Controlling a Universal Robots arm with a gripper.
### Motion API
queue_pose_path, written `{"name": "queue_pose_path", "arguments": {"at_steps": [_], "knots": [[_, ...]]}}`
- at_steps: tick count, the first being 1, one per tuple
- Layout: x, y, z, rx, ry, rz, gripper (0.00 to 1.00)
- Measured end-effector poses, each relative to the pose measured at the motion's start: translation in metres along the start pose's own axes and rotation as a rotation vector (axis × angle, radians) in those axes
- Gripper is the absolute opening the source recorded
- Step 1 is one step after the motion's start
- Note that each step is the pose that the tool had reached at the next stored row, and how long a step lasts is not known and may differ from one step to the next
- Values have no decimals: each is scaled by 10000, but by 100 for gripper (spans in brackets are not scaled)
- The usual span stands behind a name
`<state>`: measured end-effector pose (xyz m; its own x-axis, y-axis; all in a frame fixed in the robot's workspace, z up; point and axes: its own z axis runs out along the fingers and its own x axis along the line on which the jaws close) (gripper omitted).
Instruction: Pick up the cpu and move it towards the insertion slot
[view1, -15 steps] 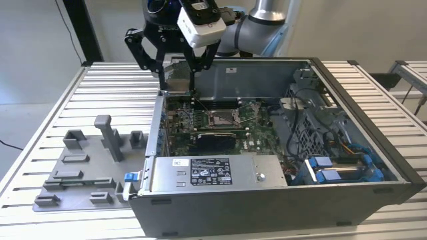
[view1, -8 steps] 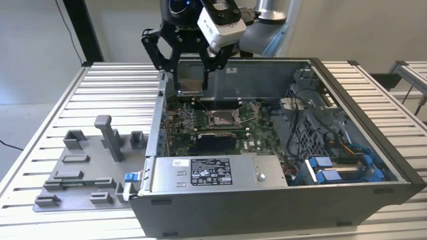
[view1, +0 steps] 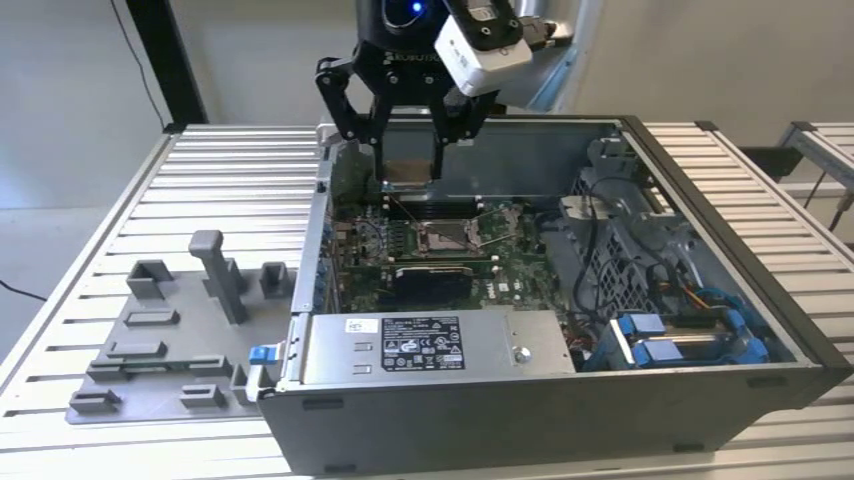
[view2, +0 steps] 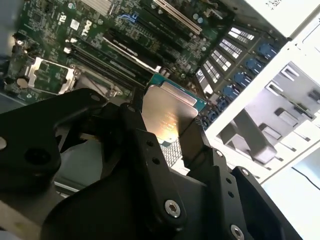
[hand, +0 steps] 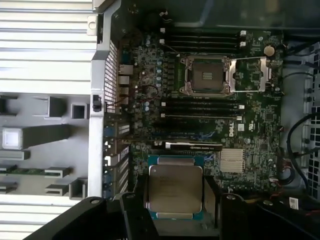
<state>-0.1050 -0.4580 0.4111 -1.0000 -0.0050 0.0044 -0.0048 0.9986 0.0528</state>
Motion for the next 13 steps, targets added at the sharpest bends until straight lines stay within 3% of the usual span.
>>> {"name": "queue_pose_path", "arguments": {"at_steps": [13], "knots": [[-267,1,0,0,-5,84,0]]}}
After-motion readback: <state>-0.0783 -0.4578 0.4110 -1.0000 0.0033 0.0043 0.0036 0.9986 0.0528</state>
